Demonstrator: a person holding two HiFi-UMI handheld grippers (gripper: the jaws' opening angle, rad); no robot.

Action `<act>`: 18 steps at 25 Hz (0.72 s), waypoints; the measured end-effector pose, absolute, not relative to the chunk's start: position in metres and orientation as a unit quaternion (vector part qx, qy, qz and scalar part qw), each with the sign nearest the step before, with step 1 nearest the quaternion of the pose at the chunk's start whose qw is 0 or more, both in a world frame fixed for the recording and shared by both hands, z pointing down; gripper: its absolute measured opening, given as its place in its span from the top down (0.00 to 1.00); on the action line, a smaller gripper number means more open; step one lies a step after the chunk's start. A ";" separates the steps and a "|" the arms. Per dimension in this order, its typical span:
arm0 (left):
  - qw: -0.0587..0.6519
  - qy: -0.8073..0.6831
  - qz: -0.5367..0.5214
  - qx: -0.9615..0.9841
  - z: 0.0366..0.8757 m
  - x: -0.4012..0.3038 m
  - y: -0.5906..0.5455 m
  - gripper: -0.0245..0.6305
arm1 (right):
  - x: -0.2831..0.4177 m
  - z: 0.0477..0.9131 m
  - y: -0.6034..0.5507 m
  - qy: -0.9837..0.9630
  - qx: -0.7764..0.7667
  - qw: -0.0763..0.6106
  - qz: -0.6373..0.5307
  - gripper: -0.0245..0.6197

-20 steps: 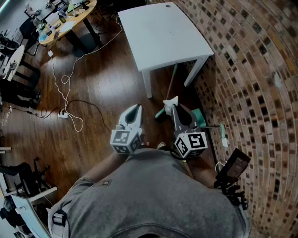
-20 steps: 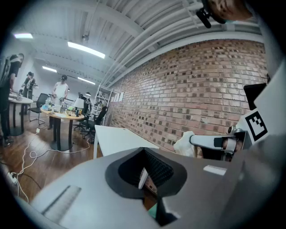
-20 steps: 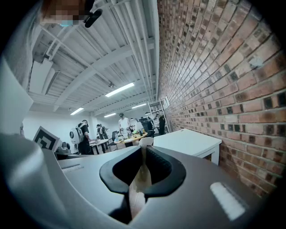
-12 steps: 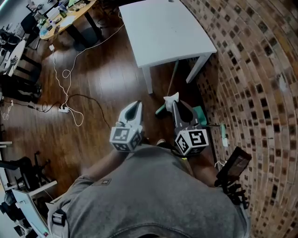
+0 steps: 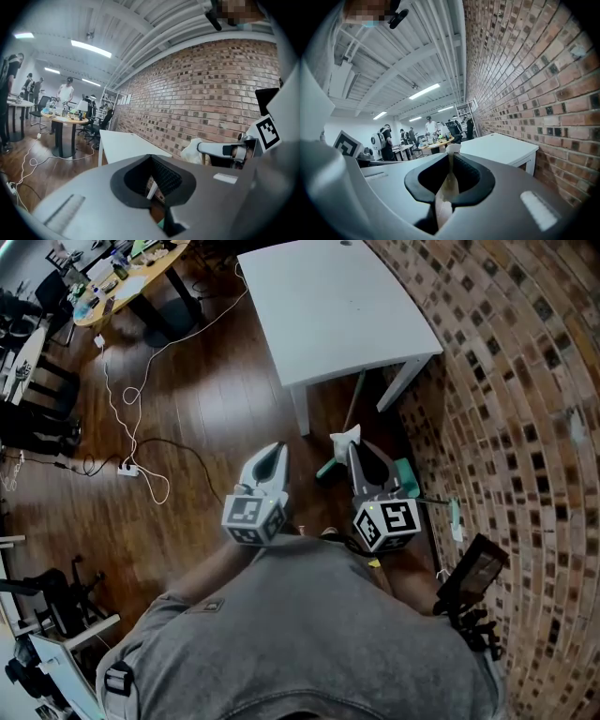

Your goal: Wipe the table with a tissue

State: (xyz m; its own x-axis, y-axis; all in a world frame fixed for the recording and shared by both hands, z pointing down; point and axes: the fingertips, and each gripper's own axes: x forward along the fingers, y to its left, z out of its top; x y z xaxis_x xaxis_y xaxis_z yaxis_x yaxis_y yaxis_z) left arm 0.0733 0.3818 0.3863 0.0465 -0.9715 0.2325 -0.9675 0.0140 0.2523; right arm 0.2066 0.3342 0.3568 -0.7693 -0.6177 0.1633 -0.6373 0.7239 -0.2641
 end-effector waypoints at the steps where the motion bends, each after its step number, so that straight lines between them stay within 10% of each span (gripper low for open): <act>1: 0.173 -0.688 -0.007 0.704 0.386 0.065 0.377 0.96 | 0.200 0.358 0.330 -0.926 0.342 0.033 0.154 0.89; 18: 0.178 -0.660 -0.015 0.730 0.380 -0.097 0.313 0.96 | 0.042 0.348 0.270 -0.909 0.388 0.026 0.150 0.89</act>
State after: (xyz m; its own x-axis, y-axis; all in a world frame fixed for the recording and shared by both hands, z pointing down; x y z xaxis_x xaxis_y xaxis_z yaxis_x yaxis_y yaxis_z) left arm -0.0971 0.3129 0.3796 0.1295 -0.9685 0.2125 -0.9576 -0.0665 0.2803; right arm 0.0416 0.2699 0.3484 -0.6974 -0.6977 0.1638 -0.7134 0.6540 -0.2518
